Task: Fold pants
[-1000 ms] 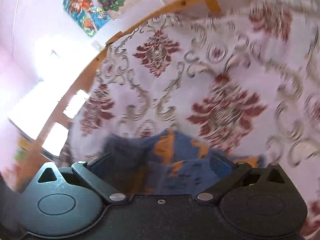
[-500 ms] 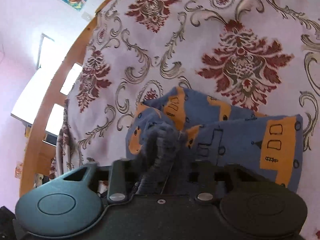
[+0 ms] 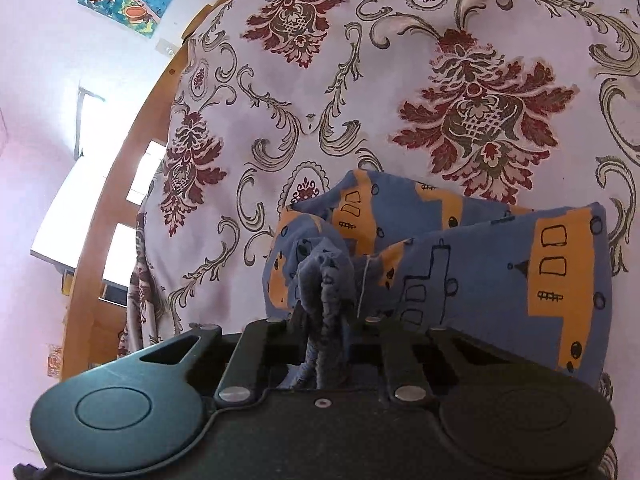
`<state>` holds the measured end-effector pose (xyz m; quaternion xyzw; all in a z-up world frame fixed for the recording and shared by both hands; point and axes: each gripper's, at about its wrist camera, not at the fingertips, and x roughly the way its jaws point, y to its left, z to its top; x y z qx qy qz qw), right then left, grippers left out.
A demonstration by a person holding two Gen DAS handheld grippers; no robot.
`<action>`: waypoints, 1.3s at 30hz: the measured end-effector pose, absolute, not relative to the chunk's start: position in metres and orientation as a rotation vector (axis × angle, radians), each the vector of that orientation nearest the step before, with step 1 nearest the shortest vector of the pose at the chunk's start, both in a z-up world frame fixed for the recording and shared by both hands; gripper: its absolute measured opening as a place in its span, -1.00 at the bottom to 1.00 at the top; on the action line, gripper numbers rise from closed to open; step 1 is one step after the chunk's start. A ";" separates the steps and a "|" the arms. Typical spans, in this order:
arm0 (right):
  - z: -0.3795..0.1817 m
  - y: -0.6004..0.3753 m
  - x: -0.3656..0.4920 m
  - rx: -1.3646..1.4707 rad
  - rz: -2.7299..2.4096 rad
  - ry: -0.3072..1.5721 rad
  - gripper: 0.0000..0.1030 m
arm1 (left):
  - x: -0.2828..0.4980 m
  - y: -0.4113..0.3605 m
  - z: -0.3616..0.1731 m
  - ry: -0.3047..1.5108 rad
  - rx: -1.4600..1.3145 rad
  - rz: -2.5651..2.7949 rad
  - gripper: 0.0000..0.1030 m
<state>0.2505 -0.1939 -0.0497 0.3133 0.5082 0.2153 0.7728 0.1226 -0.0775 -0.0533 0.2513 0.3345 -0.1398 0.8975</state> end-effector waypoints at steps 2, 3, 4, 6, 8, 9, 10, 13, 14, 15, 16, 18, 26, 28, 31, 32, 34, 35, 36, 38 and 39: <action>-0.048 -0.194 0.251 0.676 0.468 1.098 -0.69 | 0.124 -0.074 -0.051 0.704 0.492 -0.300 -0.56; -0.047 -0.194 0.251 0.676 0.469 1.096 -0.69 | 0.123 -0.073 -0.050 0.702 0.479 -0.301 -0.58; -0.046 -0.194 0.250 0.677 0.473 1.094 -0.69 | 0.123 -0.071 -0.048 0.701 0.470 -0.303 -0.60; -0.043 -0.195 0.250 0.674 0.482 1.088 -0.69 | 0.123 -0.069 -0.044 0.702 0.452 -0.310 -0.62; -0.038 -0.197 0.250 0.665 0.496 1.077 -0.69 | 0.121 -0.070 -0.038 0.702 0.440 -0.317 -0.63; -0.035 -0.199 0.249 0.658 0.507 1.069 -0.69 | 0.120 -0.071 -0.035 0.701 0.437 -0.323 -0.63; -0.033 -0.202 0.249 0.654 0.514 1.062 -0.69 | 0.120 -0.072 -0.032 0.701 0.433 -0.329 -0.63; -0.026 -0.214 0.245 0.646 0.516 1.039 -0.69 | 0.121 -0.078 -0.024 0.702 0.406 -0.342 -0.63; -0.025 -0.218 0.243 0.642 0.511 1.032 -0.69 | 0.121 -0.081 -0.021 0.705 0.395 -0.351 -0.63; -0.024 -0.222 0.242 0.639 0.504 1.027 -0.69 | 0.122 -0.085 -0.020 0.707 0.388 -0.358 -0.63; -0.023 -0.227 0.240 0.634 0.495 1.021 -0.69 | 0.122 -0.089 -0.019 0.708 0.385 -0.366 -0.63; -0.021 -0.239 0.235 0.632 0.475 1.010 -0.69 | 0.121 -0.100 -0.018 0.706 0.384 -0.380 -0.63; -0.033 -0.283 0.220 0.647 0.417 1.001 -0.69 | 0.116 -0.145 -0.028 0.712 0.406 -0.432 -0.64; -0.040 -0.291 0.218 0.646 0.409 1.001 -0.69 | 0.115 -0.154 -0.033 0.719 0.418 -0.436 -0.64; -0.050 -0.300 0.214 0.646 0.403 0.997 -0.69 | 0.116 -0.166 -0.041 0.740 0.428 -0.442 -0.64; -0.054 -0.302 0.214 0.649 0.401 0.998 -0.69 | 0.117 -0.169 -0.044 0.745 0.432 -0.444 -0.64; -0.063 -0.307 0.213 0.659 0.398 1.000 -0.69 | 0.118 -0.175 -0.051 0.757 0.446 -0.443 -0.63; -0.067 -0.309 0.213 0.662 0.396 1.000 -0.69 | 0.119 -0.177 -0.055 0.764 0.454 -0.443 -0.63; -0.072 -0.310 0.212 0.662 0.395 0.998 -0.69 | 0.120 -0.179 -0.058 0.771 0.459 -0.441 -0.63; -0.078 -0.311 0.211 0.661 0.394 0.990 -0.69 | 0.121 -0.182 -0.064 0.781 0.464 -0.440 -0.63; -0.080 -0.311 0.210 0.658 0.393 0.987 -0.69 | 0.122 -0.182 -0.066 0.787 0.465 -0.441 -0.63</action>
